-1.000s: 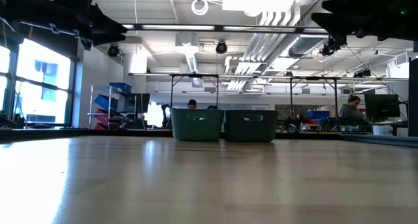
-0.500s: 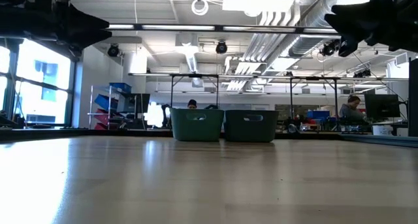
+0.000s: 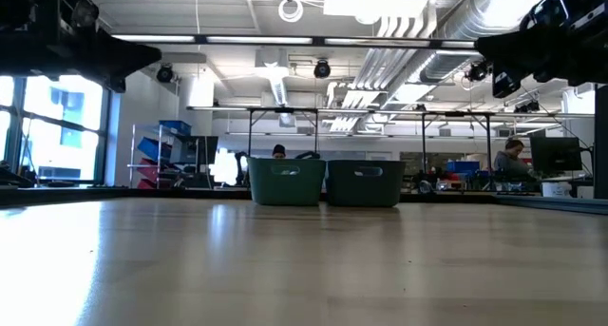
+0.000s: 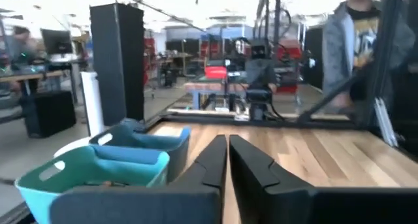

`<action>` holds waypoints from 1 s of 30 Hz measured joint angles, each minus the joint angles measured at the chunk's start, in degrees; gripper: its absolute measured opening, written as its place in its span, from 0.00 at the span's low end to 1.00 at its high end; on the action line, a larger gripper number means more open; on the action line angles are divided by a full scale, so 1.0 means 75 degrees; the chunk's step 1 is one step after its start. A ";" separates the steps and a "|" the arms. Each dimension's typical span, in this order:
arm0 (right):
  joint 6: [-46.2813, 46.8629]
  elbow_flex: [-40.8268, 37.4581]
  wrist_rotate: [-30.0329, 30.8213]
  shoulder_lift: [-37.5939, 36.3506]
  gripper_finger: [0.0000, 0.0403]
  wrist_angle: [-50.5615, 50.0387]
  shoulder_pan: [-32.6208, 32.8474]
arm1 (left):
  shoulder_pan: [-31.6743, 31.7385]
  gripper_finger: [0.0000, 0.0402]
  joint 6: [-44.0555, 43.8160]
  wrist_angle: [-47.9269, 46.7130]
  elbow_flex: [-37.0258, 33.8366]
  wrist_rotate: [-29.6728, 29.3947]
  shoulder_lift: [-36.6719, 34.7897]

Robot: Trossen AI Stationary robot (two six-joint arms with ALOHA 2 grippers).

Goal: Sort batteries
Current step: Return to Home Position

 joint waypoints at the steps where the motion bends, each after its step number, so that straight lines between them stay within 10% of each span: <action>1: 0.0041 0.0000 0.0054 0.0000 0.01 -0.0082 0.0008 | -0.0037 0.02 0.0011 -0.0094 0.0000 -0.0006 0.0000; 30: 0.0474 0.0012 0.0698 0.0286 0.00 -0.1950 0.0040 | -0.0056 0.01 -0.0970 -0.0775 0.0000 0.0029 0.0224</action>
